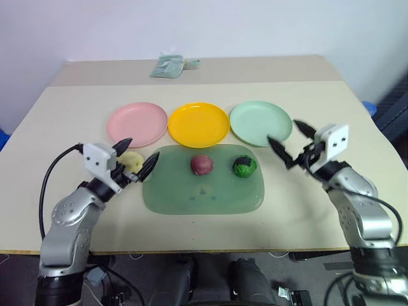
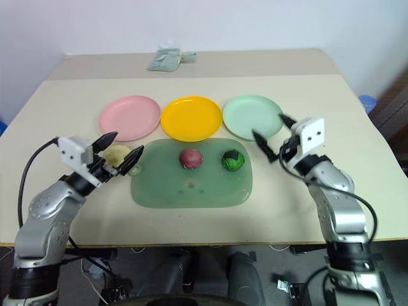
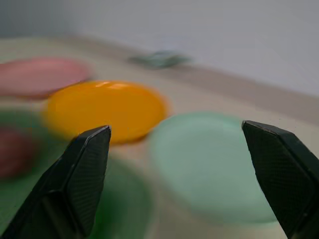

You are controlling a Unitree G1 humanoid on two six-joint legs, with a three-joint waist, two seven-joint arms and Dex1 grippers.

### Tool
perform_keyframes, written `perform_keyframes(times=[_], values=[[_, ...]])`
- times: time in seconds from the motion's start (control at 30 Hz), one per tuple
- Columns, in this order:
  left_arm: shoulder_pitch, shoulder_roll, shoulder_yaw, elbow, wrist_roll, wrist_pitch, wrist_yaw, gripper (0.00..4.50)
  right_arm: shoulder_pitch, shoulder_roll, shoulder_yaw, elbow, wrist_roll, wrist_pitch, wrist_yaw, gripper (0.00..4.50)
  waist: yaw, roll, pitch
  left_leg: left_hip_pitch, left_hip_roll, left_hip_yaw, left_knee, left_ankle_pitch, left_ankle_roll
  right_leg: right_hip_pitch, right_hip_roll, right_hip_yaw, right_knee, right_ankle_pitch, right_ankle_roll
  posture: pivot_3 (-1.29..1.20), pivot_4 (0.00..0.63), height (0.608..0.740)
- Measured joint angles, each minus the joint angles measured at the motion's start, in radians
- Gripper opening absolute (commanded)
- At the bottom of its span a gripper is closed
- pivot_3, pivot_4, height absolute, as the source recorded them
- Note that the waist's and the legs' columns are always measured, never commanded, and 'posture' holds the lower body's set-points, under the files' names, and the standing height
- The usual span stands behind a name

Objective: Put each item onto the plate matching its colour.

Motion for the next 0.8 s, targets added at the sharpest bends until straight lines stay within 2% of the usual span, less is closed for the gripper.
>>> perform_keyframes(times=[0.2, 0.47, 0.63, 0.8], values=[[0.074, 0.118, 0.115, 0.030, -0.141, -0.001, -0.180, 4.50, 0.082, -0.057, -0.014, -0.147, 0.086, 0.081, 0.101, 4.29, 0.000, 0.000, 0.000, 0.000, 0.001, 0.000, 0.001, 0.000, 0.000, 0.000, 0.000, 0.000, 0.000, -0.002, -0.003, 0.00, 0.150, 0.740], [0.151, 0.163, 0.164, 0.105, -0.158, -0.015, -0.292, 4.50, 0.016, -0.074, 0.042, -0.181, 0.108, 0.136, 0.180, 4.29, 0.000, 0.000, 0.000, 0.000, 0.001, 0.000, 0.000, 0.000, 0.000, 0.000, 0.000, 0.000, -0.001, -0.002, -0.003, 0.00, 0.150, 0.740], [0.194, 0.168, 0.193, 0.111, -0.151, -0.022, -0.264, 4.50, -0.041, -0.072, 0.076, -0.178, 0.104, 0.138, 0.212, 4.29, 0.002, 0.000, 0.000, -0.001, 0.001, 0.000, 0.000, 0.000, 0.001, 0.000, 0.000, 0.000, -0.002, -0.002, -0.003, 0.00, 0.150, 0.740], [0.220, 0.122, 0.198, 0.081, -0.145, 0.035, -0.126, 4.50, -0.093, -0.069, 0.112, -0.144, 0.098, 0.138, 0.245, 4.29, 0.001, -0.001, 0.001, -0.001, 0.001, 0.000, 0.000, -0.001, 0.001, 0.000, 0.000, 0.000, -0.002, -0.002, -0.003, 0.00, 0.150, 0.740]])
